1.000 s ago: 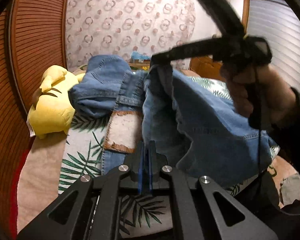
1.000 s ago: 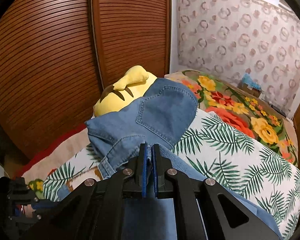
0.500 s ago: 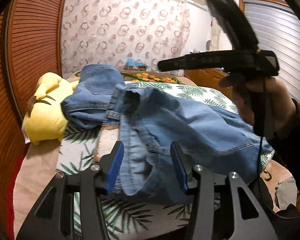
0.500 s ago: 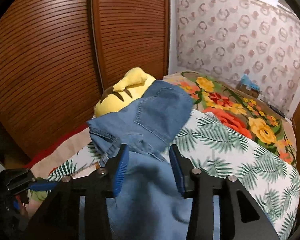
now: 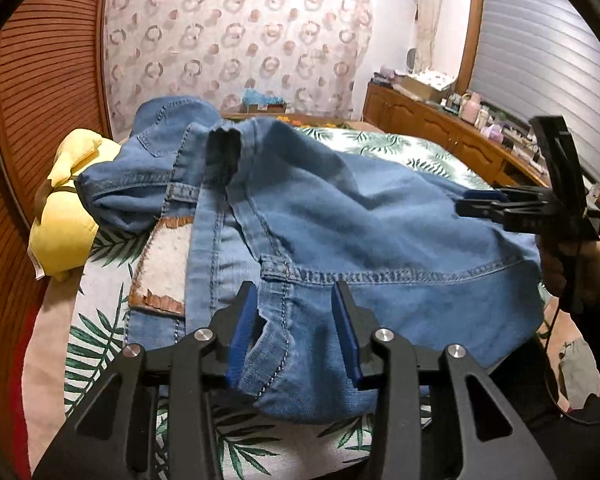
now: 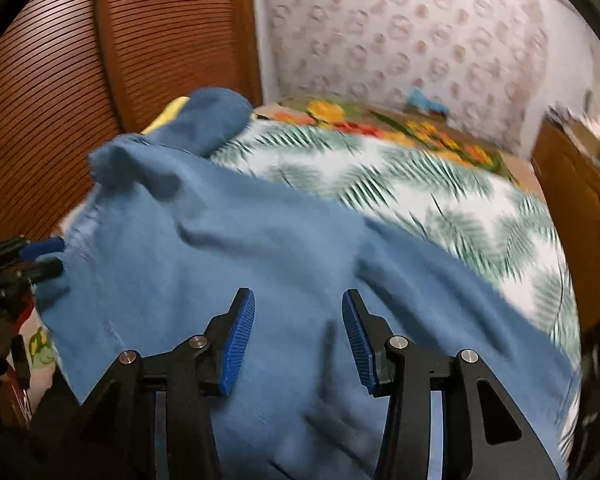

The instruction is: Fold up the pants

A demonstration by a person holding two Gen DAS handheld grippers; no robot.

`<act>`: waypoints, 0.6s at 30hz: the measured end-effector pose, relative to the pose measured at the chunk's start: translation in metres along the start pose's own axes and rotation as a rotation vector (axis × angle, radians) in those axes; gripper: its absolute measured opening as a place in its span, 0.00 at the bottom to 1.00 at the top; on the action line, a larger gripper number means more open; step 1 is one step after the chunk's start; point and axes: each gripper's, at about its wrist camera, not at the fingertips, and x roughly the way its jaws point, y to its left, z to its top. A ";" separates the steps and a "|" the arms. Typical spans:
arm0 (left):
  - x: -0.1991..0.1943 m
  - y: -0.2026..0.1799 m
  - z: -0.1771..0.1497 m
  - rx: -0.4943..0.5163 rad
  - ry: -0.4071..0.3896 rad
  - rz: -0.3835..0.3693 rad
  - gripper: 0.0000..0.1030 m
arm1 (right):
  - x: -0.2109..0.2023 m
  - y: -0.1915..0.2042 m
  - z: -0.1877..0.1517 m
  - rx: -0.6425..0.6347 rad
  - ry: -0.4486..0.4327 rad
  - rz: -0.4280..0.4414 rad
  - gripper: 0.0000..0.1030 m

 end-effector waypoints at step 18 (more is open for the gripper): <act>-0.003 -0.011 -0.004 0.043 0.004 0.042 0.14 | 0.025 -0.021 -0.018 0.024 0.016 -0.090 0.46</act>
